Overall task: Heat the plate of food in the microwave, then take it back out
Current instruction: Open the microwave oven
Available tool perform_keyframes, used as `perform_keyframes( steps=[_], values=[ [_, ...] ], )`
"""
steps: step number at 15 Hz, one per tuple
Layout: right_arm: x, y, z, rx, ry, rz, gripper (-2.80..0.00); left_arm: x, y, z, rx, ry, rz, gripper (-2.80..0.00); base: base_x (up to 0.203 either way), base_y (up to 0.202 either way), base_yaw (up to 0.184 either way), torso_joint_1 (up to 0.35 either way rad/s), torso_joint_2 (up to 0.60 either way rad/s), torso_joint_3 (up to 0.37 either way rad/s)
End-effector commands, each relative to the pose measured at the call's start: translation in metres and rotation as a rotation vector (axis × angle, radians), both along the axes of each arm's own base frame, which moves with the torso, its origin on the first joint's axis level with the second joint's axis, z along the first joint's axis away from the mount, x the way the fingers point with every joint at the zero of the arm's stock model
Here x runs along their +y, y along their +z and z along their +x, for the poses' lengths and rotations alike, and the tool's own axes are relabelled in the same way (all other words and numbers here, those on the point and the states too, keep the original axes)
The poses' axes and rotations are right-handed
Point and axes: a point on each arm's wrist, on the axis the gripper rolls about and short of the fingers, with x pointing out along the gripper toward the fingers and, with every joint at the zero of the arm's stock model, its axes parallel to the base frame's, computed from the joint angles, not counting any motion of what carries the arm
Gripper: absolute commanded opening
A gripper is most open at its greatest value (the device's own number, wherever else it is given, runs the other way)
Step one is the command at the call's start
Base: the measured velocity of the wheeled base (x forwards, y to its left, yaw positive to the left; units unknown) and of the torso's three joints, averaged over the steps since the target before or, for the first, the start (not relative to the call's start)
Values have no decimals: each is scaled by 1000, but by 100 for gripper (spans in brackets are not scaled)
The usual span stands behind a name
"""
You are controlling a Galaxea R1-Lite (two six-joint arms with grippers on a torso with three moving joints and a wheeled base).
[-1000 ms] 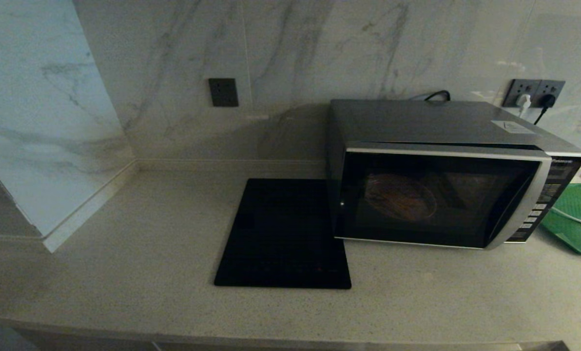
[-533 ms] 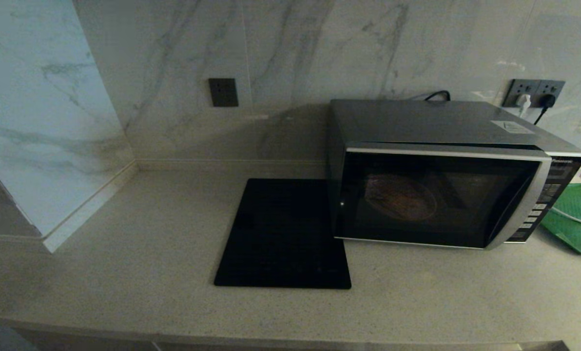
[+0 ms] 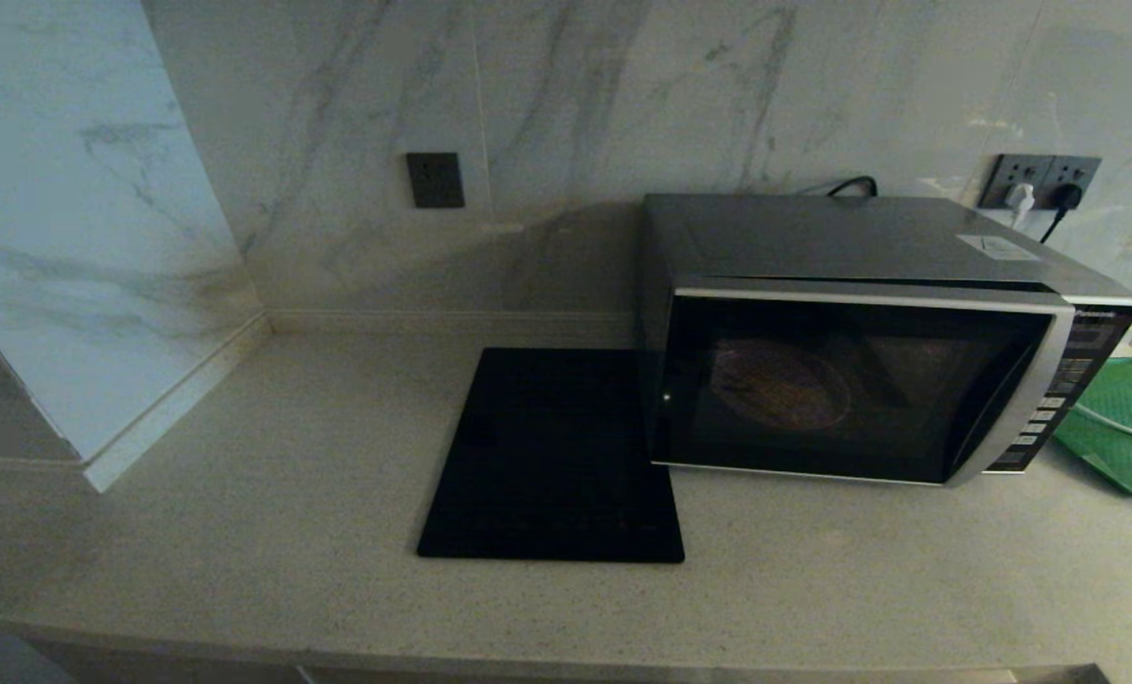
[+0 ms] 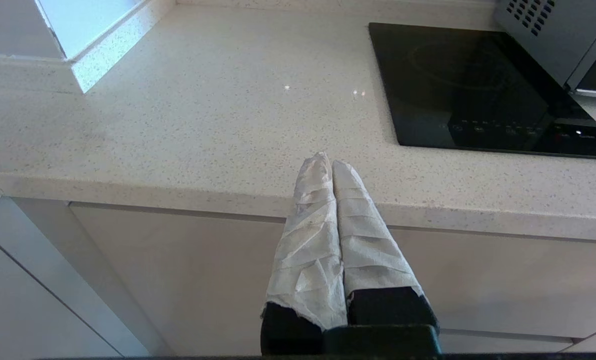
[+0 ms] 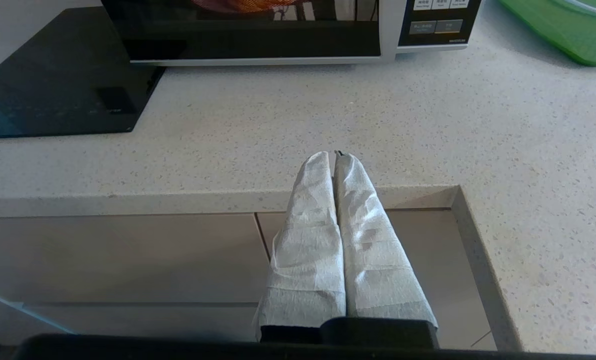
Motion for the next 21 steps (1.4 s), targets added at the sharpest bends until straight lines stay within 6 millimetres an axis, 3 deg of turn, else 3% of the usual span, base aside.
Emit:
perform_keyframes(
  steps=[1, 10, 13, 16, 18, 21],
  values=[
    [0, 0, 0, 1, 0, 1, -280, 0, 0, 0, 0, 1, -1, -280, 0, 0, 0, 0, 0, 0],
    [0, 4, -1, -27, -7, -37, -280, 0, 0, 0, 0, 1, -1, -280, 0, 0, 0, 0, 0, 0],
    [-1, 52, -19, -201, -34, -35, -280, 0, 0, 0, 0, 2, -1, -280, 0, 0, 0, 0, 0, 0],
    [-1, 129, -50, -336, -59, -29, -280, 0, 0, 0, 0, 2, -1, -280, 0, 0, 0, 0, 0, 0],
    [-2, 179, -42, -311, -104, -25, -280, 0, 0, 0, 0, 2, -1, -280, 0, 0, 0, 0, 0, 0],
    [-4, 223, -6, -215, -204, -28, -280, 0, 0, 0, 1, 1, -1, -280, 0, 0, 0, 0, 0, 0]
  ],
)
